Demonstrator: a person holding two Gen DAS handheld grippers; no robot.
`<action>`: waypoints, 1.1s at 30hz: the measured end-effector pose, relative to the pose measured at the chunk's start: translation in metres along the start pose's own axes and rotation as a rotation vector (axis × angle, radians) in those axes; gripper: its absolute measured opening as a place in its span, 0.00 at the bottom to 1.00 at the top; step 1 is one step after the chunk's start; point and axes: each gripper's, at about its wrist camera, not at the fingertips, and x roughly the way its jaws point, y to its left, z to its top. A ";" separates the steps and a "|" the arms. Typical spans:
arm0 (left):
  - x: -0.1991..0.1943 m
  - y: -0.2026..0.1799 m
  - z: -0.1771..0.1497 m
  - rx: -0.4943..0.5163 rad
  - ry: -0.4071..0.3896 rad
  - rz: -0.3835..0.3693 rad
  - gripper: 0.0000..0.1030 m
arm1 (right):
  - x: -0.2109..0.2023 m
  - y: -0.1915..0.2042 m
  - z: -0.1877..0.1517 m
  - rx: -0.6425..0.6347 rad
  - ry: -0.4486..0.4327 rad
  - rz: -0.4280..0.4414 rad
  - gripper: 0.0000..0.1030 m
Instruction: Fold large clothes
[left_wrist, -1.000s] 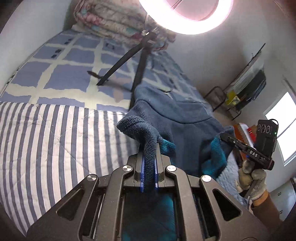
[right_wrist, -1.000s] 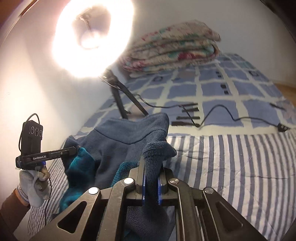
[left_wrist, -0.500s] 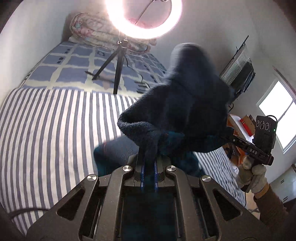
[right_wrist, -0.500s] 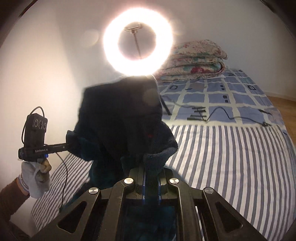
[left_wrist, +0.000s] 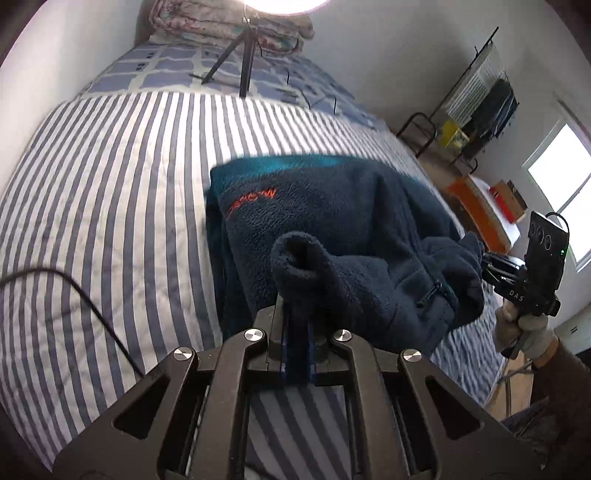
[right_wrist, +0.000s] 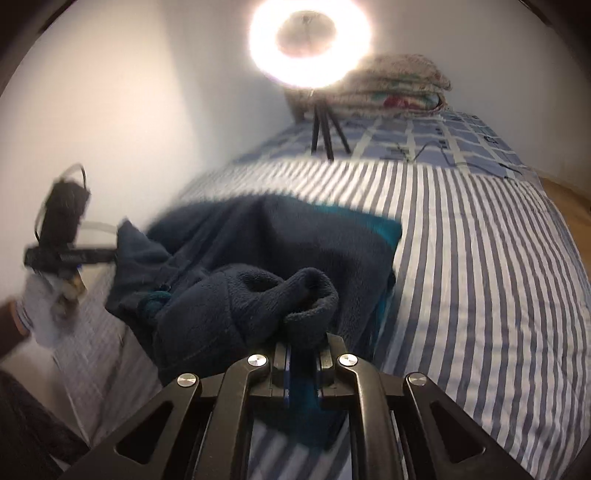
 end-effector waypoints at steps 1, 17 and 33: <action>-0.001 -0.003 -0.005 0.018 0.006 0.006 0.05 | -0.003 0.004 -0.005 -0.028 -0.007 -0.022 0.08; -0.055 0.074 -0.017 -0.529 -0.059 -0.339 0.61 | -0.063 -0.054 -0.016 0.406 -0.070 0.216 0.67; -0.017 0.035 0.018 -0.436 -0.014 -0.184 0.06 | -0.017 -0.045 -0.010 0.619 0.007 0.338 0.07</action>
